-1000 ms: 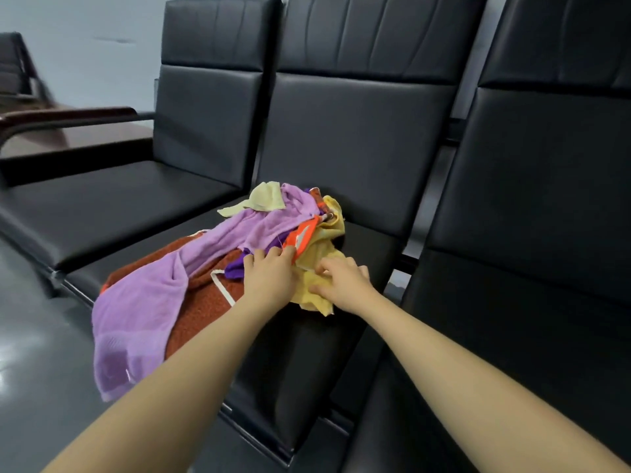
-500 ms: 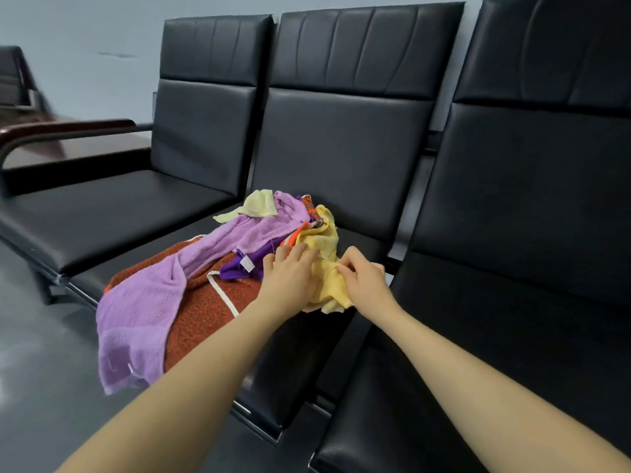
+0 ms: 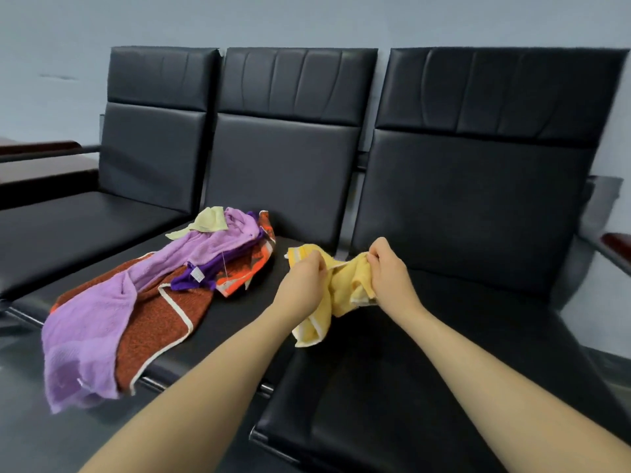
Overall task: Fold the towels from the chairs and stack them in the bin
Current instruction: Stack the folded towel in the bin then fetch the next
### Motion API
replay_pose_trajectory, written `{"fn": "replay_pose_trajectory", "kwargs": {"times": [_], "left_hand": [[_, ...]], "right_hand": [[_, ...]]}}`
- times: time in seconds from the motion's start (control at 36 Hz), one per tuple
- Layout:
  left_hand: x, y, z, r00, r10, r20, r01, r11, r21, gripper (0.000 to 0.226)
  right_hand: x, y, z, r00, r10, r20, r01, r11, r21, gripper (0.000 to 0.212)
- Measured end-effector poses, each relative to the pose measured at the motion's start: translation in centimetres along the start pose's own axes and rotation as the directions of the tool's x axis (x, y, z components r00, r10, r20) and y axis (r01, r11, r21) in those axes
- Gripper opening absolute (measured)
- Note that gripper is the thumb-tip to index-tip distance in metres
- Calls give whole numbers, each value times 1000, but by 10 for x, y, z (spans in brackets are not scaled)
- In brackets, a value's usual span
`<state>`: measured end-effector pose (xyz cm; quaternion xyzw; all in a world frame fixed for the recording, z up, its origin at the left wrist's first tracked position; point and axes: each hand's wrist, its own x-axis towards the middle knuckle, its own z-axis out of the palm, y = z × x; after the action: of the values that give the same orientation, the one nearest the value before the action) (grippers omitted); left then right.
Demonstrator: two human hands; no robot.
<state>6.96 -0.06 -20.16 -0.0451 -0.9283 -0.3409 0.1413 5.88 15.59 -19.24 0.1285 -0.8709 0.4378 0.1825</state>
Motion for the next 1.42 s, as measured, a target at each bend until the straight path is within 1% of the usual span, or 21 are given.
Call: {"fn": "replay_pose_trajectory", "kwargs": {"times": [0.06, 0.14, 0.22, 0.28, 0.36, 0.47, 0.56, 0.64, 0.69, 0.75, 0.81, 0.89, 0.94, 1.0, 1.03, 1.08, 1.14, 1.19, 1.25, 1.33, 1.42], "left_hand": [[-2, 20, 10, 999, 41, 13, -41, 998, -48, 11], [-5, 42, 25, 995, 88, 52, -82, 990, -114, 12], [-11, 66, 40, 981, 166, 103, -150, 979, -141, 11], [-12, 77, 47, 969, 213, 129, -202, 975, -88, 12], [-12, 90, 55, 951, 237, 198, -248, 968, 28, 24], [-13, 104, 59, 916, 338, 216, -373, 915, 151, 42], [-15, 115, 64, 899, 411, 151, -436, 873, 217, 44], [-11, 120, 67, 901, 421, 102, -433, 866, 252, 35], [-8, 119, 68, 895, 436, 96, -443, 839, 316, 27], [-7, 116, 69, 908, 414, 67, -412, 851, 326, 22], [-7, 115, 71, 949, 315, 34, -314, 923, 224, 21], [-6, 113, 74, 977, 212, 20, -212, 976, 37, 21], [-7, 114, 76, 961, 265, 79, -266, 964, -6, 32], [-10, 113, 80, 936, 307, 173, -313, 950, 3, 59], [-11, 111, 82, 926, 316, 205, -329, 944, 34, 68], [-16, 109, 85, 913, 320, 253, -355, 929, 106, 69], [-21, 107, 88, 892, 323, 316, -384, 910, 155, 53], [-26, 105, 93, 859, 325, 395, -417, 892, 174, 39], [-33, 105, 98, 827, 310, 469, -431, 886, 174, 35], [-41, 105, 104, 826, 293, 481, -414, 895, 165, 36], [-50, 107, 108, 845, 324, 425, -407, 906, 120, 37]], "right_hand": [[-7, 8, -21, 999, 28, -17, -29, 999, -40, 22], [-21, 23, -50, 999, 34, -28, -38, 982, -184, 22], [-36, 31, -79, 1000, 5, -1, -5, 946, -325, 17], [-42, 36, -92, 997, -31, 72, 62, 875, -479, 22], [-48, 52, -109, 983, -60, 174, 165, 713, -681, 35], [-57, 68, -121, 980, 76, 182, 86, 665, -742, 53], [-60, 74, -125, 986, 87, 139, 58, 611, -789, 40], [-60, 81, -131, 986, 135, 94, -20, 667, -745, 23], [-60, 86, -136, 986, 158, 57, -80, 741, -667, 21], [-62, 91, -141, 987, 160, 6, -122, 780, -614, 20], [-65, 94, -144, 982, 187, -6, -152, 779, -609, 20], [-69, 94, -142, 941, 318, 111, -189, 772, -607, 38], [-72, 98, -139, 918, 366, 153, -202, 763, -614, 37], [-74, 102, -137, 916, 370, 157, -209, 772, -600, 24], [-76, 103, -136, 915, 370, 160, -212, 779, -590, 26], [-78, 105, -135, 925, 346, 155, -202, 795, -571, 30], [-78, 106, -134, 948, 299, 113, -191, 814, -548, 29], [-78, 107, -133, 966, 251, 53, -192, 844, -502, 19], [-81, 106, -132, 977, 212, -7, -191, 866, -461, 18], [-88, 103, -131, 988, 129, -82, -152, 897, -416, 22], [-96, 102, -132, 993, 105, -63, -122, 892, -435, 19]]}}
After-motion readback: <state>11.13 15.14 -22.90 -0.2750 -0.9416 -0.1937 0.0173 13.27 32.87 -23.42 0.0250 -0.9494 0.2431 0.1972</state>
